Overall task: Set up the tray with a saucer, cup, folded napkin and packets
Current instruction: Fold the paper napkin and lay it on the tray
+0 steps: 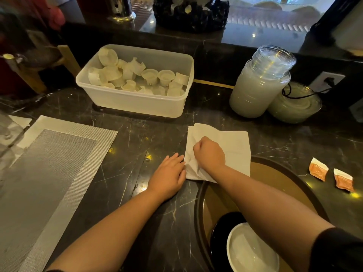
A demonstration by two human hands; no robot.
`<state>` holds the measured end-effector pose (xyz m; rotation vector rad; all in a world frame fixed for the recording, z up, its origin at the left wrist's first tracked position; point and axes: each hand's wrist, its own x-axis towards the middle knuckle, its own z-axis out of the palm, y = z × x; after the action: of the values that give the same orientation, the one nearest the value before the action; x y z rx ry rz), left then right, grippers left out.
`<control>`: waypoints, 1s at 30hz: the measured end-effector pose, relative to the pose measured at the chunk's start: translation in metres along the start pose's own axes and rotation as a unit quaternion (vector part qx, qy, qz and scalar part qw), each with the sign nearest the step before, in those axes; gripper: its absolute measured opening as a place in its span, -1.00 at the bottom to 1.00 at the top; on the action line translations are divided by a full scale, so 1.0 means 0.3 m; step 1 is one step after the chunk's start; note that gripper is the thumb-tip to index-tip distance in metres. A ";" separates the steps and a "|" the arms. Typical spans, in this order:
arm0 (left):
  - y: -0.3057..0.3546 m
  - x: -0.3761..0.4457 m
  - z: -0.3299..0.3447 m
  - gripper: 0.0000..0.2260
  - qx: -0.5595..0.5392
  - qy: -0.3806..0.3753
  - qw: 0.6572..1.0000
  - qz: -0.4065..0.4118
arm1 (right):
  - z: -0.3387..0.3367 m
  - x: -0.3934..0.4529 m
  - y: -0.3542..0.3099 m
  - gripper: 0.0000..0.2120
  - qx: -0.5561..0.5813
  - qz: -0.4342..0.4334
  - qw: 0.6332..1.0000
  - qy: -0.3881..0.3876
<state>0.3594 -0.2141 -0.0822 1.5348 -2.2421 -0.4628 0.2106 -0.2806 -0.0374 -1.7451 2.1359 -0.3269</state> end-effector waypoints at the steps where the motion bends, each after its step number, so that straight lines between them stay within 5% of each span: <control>1: -0.001 0.000 0.001 -0.65 0.001 0.000 1.000 0.000 | 0.003 -0.001 0.002 -0.76 0.001 -0.006 1.000 0.001; 8: -0.001 0.001 -0.019 -0.65 -0.028 -0.004 1.000 -0.007 | 0.030 -0.010 0.038 -0.60 0.025 -0.160 0.982 -0.099; 14: 0.003 0.000 -0.020 -0.70 -0.030 0.006 0.999 -0.012 | -0.020 0.047 0.070 -0.73 0.015 -0.142 0.988 -0.067; 21: 0.004 0.000 -0.024 -0.84 -0.034 0.010 0.999 -0.005 | -0.041 -0.027 0.064 -0.77 -0.012 -0.269 0.920 -0.283; 23: 0.001 -0.001 -0.022 -0.87 -0.034 0.009 0.999 -0.008 | -0.050 -0.001 0.070 -0.81 0.023 -0.248 0.934 -0.255; 27: 0.006 -0.001 -0.025 -0.90 -0.034 0.006 0.999 -0.010 | -0.068 0.155 0.064 -0.73 0.012 -0.156 0.987 -0.043; 30: 0.004 -0.001 -0.026 -0.89 -0.032 -0.001 0.999 -0.010 | -0.078 0.264 0.038 -0.58 -0.084 -0.111 0.989 -0.054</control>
<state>0.3623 -0.2138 -0.0748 1.5260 -2.1941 -0.5351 0.1772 -0.3568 -0.0312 -2.0531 1.9461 -0.1075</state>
